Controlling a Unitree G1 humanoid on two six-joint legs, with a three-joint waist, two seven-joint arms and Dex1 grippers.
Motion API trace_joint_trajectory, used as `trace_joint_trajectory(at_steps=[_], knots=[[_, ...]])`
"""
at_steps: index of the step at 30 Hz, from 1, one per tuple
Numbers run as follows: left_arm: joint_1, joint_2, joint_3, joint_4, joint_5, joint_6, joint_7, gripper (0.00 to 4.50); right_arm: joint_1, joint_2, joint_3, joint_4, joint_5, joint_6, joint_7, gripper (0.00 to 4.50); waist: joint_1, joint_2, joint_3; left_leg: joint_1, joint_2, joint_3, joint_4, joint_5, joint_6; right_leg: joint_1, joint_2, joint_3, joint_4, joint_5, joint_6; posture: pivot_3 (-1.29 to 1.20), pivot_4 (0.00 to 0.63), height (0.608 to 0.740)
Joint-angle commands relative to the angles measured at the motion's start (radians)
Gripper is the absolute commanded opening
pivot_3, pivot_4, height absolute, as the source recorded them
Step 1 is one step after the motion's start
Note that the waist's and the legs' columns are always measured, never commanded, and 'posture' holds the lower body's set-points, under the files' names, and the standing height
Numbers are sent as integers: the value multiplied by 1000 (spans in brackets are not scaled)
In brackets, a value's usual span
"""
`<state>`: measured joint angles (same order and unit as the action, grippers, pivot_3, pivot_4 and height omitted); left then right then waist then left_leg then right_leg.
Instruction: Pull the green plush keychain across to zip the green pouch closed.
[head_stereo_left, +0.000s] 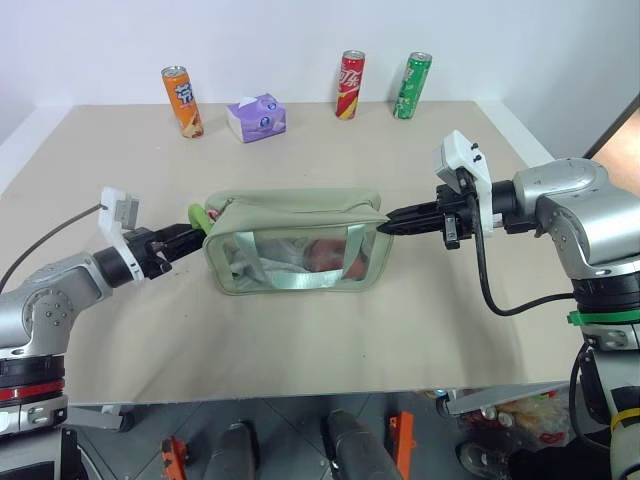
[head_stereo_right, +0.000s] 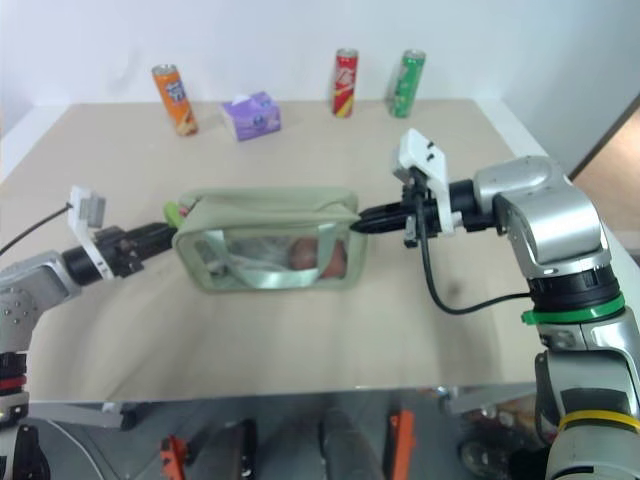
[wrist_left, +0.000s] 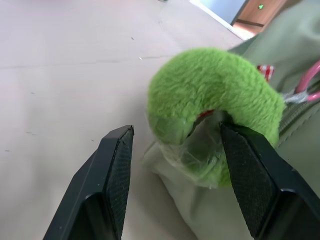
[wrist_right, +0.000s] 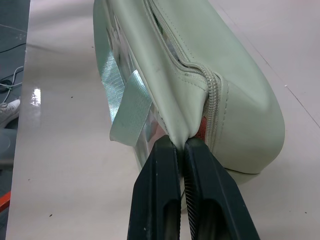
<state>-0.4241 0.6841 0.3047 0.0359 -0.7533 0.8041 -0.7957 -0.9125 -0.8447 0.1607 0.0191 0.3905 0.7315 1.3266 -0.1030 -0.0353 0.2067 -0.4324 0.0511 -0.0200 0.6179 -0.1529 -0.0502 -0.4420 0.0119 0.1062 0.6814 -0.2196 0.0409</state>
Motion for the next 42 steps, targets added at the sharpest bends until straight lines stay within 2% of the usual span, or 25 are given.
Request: trace_joint_trajectory(at_steps=[1, 7, 8, 17, 23, 25, 30, 37, 42], knots=[[-10, -9, 6, -8, 4, -24, -6, 2308, 2, -14, -37, -44, 20, 2, -2, 0, 0, 0, 0, 0, 0, 0, 0, 0, 0, 0, 0, 0, 0, 0, 0, 0, 150, 740], [-5, -17, -3, -36, -3, -21, -25, 252, 3, -10, -36, -45, 20, 2, -5, 0, 0, 0, 0, 0, 0, 0, 0, 0, 0, 0, 0, 0, 0, 0, 0, 0, 150, 740], [-6, -17, -2, -37, -3, -21, -26, 21, 2, -8, -36, -43, 20, 2, -5, 0, 0, 0, 0, 0, 0, 0, 0, 0, 0, 0, 0, 0, 0, 0, 0, 0, 150, 740], [-54, 35, -2, -59, 28, -50, -45, 21, -3, -8, -32, -37, 19, -1, -5, 0, 0, 0, 0, 0, 0, 0, 0, 0, 0, 0, 0, 0, 0, 0, 0, 0, 150, 740], [-263, 102, -18, -36, 54, -94, -80, 21, -9, -7, -29, -30, 16, -5, -5, 0, 1, -1, 1, -2, 0, -1, 2, 0, 0, 0, 0, -1, 0, 1, 1, 0, 150, 740], [-366, 112, -67, -18, 83, -118, -107, 21, -11, -5, -30, -28, 16, -7, -5, 0, 2, -1, 1, -2, -1, 0, 1, 0, 0, 0, 0, 1, -1, 1, 2, 0, 150, 740], [-516, 90, -187, 8, 134, -139, -185, 21, -14, -3, -31, -25, 15, -10, -8, 0, 2, -1, 1, -3, -1, -1, 1, 0, 0, 0, 0, 0, -1, 3, 6, 0, 150, 740], [-612, 27, -440, 64, 318, -289, -355, 21, -2, -7, -45, -44, 23, 0, -24, 0, 3, -1, 1, -3, -1, -1, 1, 0, 0, 0, 0, 0, -1, 3, 6, 0, 150, 740], [-647, -55, -494, 129, 378, -353, -395, 21, 12, -13, -51, -62, 34, 12, -35, 0, 1, -1, 1, -3, -1, 0, 2, 0, 0, -1, 0, 1, -1, 3, 7, 0, 150, 740]])
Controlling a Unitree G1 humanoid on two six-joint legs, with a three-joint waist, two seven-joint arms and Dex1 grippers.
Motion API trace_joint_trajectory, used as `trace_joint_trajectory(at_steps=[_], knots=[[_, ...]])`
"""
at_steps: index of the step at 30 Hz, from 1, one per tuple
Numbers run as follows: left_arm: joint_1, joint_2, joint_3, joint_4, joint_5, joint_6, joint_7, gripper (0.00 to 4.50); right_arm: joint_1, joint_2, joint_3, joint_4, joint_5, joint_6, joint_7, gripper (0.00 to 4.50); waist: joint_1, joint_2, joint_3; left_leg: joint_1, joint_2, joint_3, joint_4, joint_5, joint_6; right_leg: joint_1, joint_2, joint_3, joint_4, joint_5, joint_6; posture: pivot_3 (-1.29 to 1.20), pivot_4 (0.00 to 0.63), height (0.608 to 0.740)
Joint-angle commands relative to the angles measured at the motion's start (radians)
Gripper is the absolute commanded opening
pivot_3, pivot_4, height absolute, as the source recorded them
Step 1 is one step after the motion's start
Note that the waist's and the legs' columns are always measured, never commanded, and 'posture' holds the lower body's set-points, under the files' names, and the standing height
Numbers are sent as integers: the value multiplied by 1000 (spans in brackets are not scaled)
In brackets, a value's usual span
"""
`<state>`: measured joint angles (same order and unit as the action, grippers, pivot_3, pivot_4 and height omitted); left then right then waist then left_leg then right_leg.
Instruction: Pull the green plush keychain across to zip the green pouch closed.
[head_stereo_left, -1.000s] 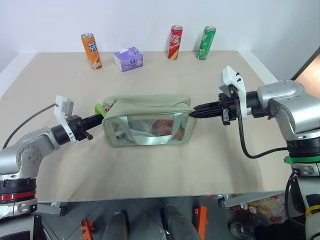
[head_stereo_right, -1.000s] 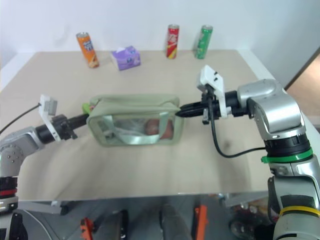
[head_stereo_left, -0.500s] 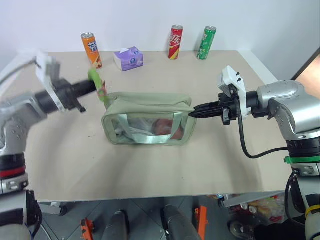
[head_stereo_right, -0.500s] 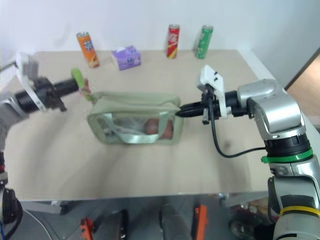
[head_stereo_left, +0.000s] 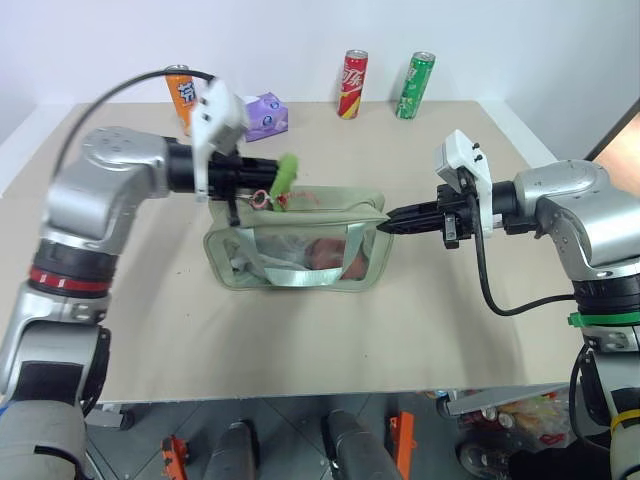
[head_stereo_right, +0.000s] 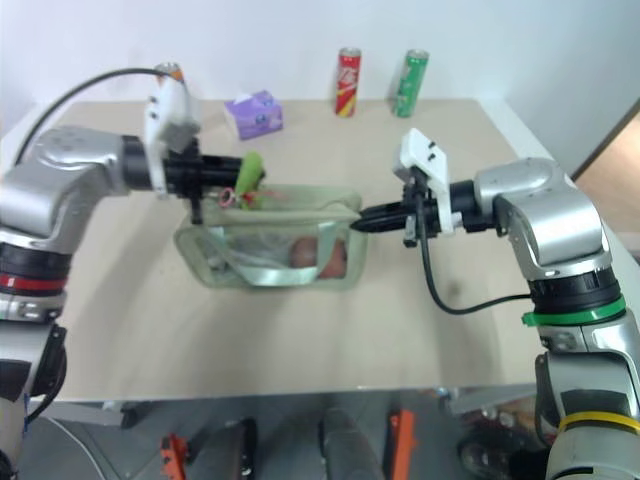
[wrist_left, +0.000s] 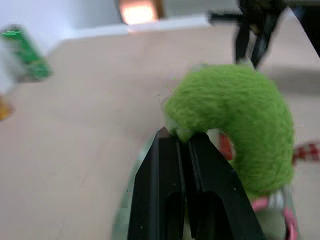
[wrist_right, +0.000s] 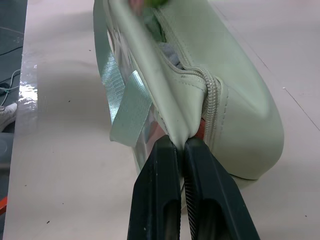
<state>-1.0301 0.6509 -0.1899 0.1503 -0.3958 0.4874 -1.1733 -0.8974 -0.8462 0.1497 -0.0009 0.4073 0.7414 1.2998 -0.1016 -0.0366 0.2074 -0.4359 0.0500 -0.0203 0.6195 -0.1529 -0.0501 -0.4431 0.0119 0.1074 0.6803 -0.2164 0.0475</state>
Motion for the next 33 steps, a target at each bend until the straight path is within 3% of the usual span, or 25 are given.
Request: trace_joint_trajectory(at_steps=[1, 18, 33], knots=[[-48, -39, -4, 20, 25, -43, -25, 21, -1, -13, -41, -46, 19, 4, -10, 0, 0, 0, 0, 0, 0, 0, 0, 0, 0, 0, 0, 0, 0, 0, 0, 0, 150, 740], [-184, -228, -30, 170, 115, -125, -89, 21, -17, -13, -27, -34, 18, 0, -4, 0, 2, 0, 0, -1, -1, 0, 0, 0, 0, 0, 0, 0, 0, 0, 1, 0, 150, 740], [-100, -115, 132, 66, 42, 8, -13, 21, -26, -5, -15, -23, 11, -2, 9, 0, 2, 0, 0, -1, -1, -1, 0, 0, 0, 0, 0, 0, 0, 0, 1, 0, 150, 740]])
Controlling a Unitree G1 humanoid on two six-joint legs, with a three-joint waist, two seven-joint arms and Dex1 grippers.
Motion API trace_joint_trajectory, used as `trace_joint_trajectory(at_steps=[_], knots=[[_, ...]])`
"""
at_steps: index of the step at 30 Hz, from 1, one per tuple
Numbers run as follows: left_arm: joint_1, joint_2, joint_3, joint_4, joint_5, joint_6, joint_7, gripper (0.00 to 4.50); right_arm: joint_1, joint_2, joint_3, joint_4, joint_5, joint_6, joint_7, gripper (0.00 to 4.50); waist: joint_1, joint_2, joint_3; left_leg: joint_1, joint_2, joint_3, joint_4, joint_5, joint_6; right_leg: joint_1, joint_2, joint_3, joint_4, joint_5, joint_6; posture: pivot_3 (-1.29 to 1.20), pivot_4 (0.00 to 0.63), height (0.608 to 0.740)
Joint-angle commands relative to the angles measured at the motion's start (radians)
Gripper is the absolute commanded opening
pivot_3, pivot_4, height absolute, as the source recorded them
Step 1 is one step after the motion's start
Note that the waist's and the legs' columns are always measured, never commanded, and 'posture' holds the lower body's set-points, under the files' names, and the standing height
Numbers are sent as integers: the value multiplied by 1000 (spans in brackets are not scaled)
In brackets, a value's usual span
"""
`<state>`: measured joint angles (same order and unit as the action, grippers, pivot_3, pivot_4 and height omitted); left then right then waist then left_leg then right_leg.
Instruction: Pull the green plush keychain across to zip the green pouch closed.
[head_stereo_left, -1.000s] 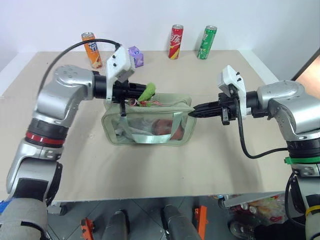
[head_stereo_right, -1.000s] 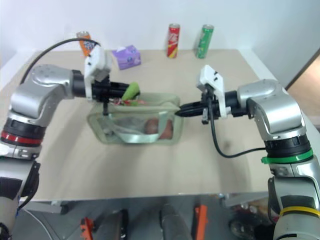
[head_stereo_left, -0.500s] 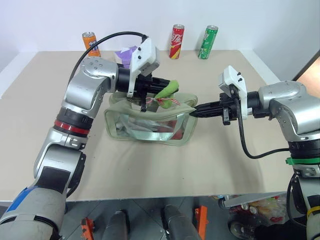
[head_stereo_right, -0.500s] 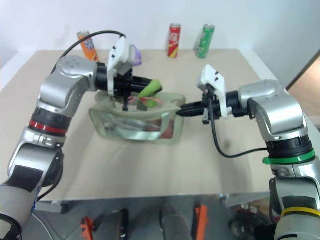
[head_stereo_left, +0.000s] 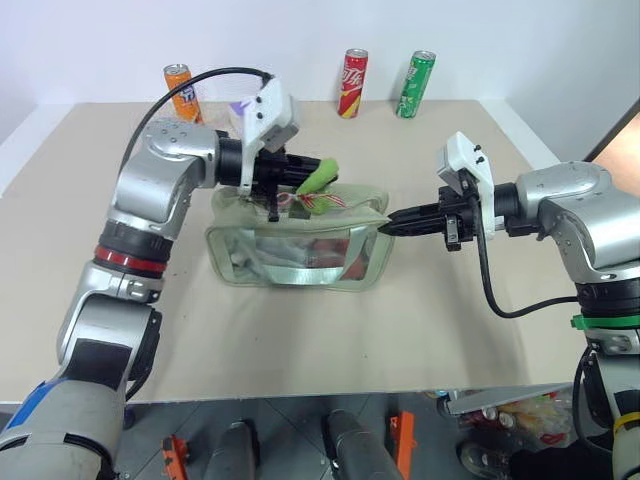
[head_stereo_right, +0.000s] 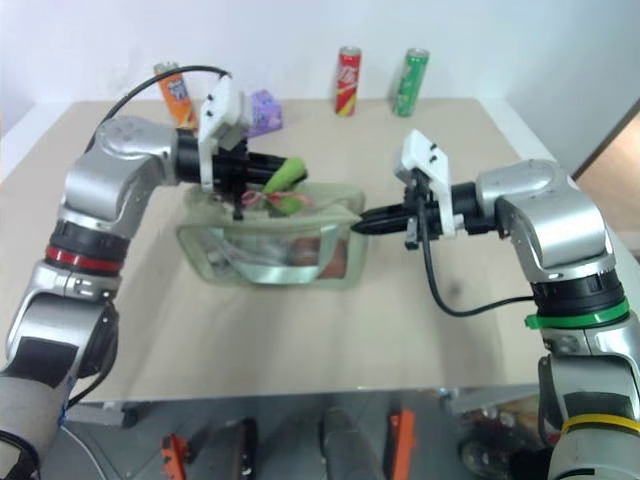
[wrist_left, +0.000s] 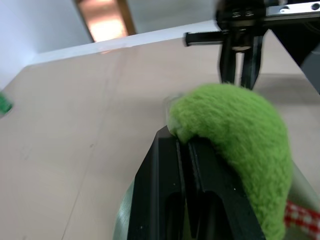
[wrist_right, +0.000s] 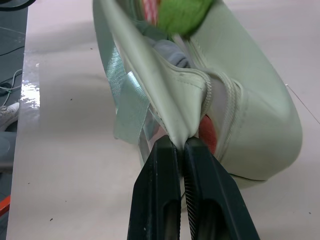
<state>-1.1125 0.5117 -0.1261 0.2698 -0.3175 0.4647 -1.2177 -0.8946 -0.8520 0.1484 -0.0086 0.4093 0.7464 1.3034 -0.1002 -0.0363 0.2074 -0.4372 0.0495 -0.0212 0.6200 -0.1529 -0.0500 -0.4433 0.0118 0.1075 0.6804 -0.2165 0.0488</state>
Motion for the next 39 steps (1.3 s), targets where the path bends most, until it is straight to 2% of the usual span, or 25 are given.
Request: trace_joint_trajectory(at_steps=[1, 10, 23, 27, 29, 35, 37, 39], knots=[[-12, 36, 80, -62, -45, 41, 32, 21, -30, 3, -13, -14, 8, -8, 7, 0, 0, 0, 0, 0, 0, 0, 0, 0, 0, 0, 0, 0, 0, 0, 0, 0, 150, 740], [39, 133, 130, -144, -95, 104, 28, 21, -39, 13, -8, -1, 2, -14, 11, 0, -1, 0, 0, 0, 0, 0, 0, 0, 0, 0, 0, 0, 0, 0, 0, 0, 150, 740], [111, 234, 194, -274, -215, 237, 25, 4432, -55, 31, 5, 25, -9, -29, 21, 0, -4, 0, 0, 1, 0, 0, 0, 0, 0, 0, 0, 0, 0, 0, 0, 0, 150, 740], [152, 286, 232, -314, -239, 242, 32, 4489, -62, 38, 9, 36, -12, -34, 24, 0, -4, 0, 0, 1, 1, 0, 0, 0, 0, 0, 0, -1, 0, 0, 0, 0, 150, 740], [204, 346, 301, -344, -265, 279, 49, 4489, -70, 47, 17, 49, -18, -42, 30, 0, -7, 0, 0, 1, 1, 0, 0, 0, 0, 0, 0, 0, 0, 0, 0, 0, 150, 740], [525, 515, 431, -450, -289, 284, -14, 4489, -81, 63, 26, 67, -26, -52, 40, 0, -17, 0, 0, 3, 2, 0, -2, 0, 0, 1, 1, -2, 1, -1, -2, 0, 150, 740], [658, 550, 459, -473, -266, 237, -42, 4489, -80, 65, 27, 71, -28, -56, 44, 0, -20, 0, 0, 4, 2, 1, -2, 0, 0, 1, 0, -1, 1, -4, -7, 0, 150, 740], [724, 563, 463, -477, -259, 228, -34, 4489, -79, 66, 28, 74, -27, -58, 47, 0, -19, 0, 0, 4, 2, 1, -2, 0, 0, 1, 0, -2, 1, -4, -8, 0, 150, 740]])
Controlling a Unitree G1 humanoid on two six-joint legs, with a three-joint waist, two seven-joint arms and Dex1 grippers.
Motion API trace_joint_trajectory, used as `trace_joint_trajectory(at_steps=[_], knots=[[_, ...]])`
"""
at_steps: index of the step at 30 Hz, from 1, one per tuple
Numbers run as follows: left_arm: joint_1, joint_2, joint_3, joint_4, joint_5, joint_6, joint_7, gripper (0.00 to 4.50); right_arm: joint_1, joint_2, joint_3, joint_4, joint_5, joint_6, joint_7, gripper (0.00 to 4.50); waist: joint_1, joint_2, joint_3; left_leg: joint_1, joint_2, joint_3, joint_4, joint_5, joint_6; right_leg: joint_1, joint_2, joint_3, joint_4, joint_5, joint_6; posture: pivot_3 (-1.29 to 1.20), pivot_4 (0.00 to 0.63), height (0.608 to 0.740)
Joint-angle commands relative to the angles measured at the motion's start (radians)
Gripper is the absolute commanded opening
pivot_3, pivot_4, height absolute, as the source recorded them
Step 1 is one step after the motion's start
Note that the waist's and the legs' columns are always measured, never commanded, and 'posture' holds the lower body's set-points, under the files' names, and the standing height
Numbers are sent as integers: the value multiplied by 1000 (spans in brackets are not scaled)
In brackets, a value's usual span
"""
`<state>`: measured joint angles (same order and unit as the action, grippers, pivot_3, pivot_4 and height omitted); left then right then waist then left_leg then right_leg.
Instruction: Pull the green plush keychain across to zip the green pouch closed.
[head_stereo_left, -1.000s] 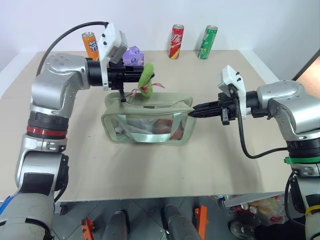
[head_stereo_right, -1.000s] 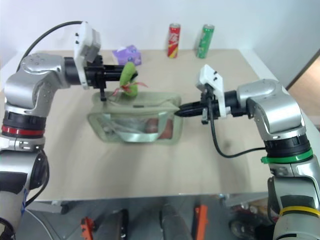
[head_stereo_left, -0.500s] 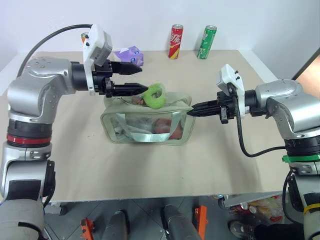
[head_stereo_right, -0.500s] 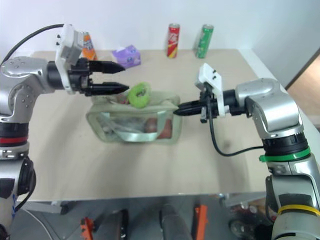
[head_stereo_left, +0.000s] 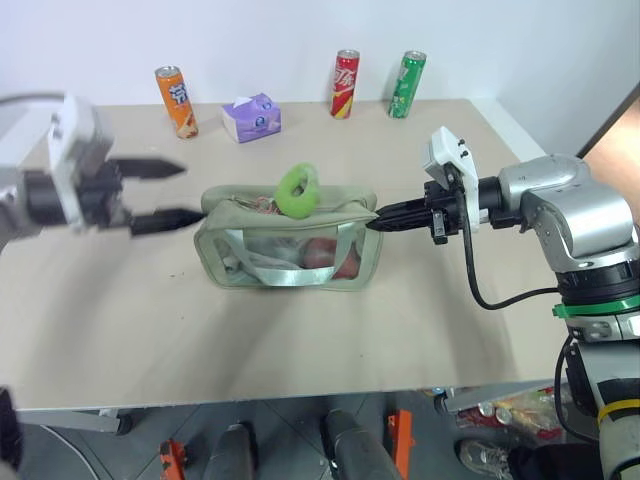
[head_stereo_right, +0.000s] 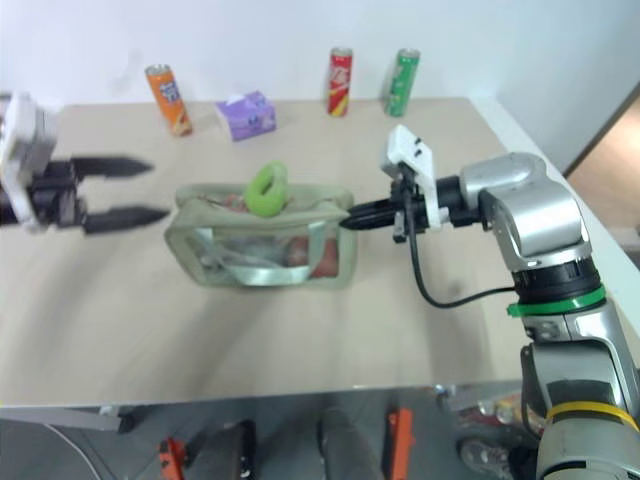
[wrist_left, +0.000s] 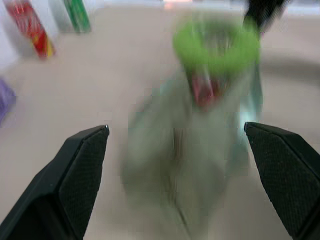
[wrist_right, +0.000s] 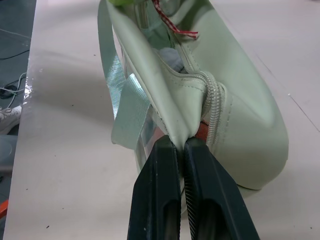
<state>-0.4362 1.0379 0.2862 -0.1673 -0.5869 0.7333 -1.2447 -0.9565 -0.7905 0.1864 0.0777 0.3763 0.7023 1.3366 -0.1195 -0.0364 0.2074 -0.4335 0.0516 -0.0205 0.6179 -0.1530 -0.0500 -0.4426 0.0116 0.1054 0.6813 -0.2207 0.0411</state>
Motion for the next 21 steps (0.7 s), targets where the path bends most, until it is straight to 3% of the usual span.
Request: trace_joint_trajectory(at_steps=[1, 10, 19, 21], knots=[[63, 34, 49, -45, 7, -40, 5, 4489, -17, 6, -9, -10, 5, -15, 15, 0, 1, 0, 0, 0, 0, 0, 0, 0, 0, 0, 0, -1, 0, 0, 0, 0, 150, 740], [-3, -58, -3, -45, -57, -3, 103, 4489, -18, 9, -11, -15, 0, -9, 19, 0, 2, -1, 0, 1, 1, 0, 1, 0, 0, 0, 1, 0, 0, 1, 0, 0, 150, 740], [-8, -78, -54, -32, -66, -11, 99, 4489, -6, -9, -26, -38, 9, 10, 15, 0, 2, -1, 0, 1, 0, 0, 0, 0, 0, 0, 1, 0, 0, 1, 0, 0, 150, 740], [-5, -83, -50, -32, -77, -11, 95, 3975, -4, -11, -27, -42, 10, 13, 14, 0, 2, -1, 0, 1, 0, 1, 0, 0, 0, 0, 1, 1, 0, 1, 0, 0, 150, 740]])
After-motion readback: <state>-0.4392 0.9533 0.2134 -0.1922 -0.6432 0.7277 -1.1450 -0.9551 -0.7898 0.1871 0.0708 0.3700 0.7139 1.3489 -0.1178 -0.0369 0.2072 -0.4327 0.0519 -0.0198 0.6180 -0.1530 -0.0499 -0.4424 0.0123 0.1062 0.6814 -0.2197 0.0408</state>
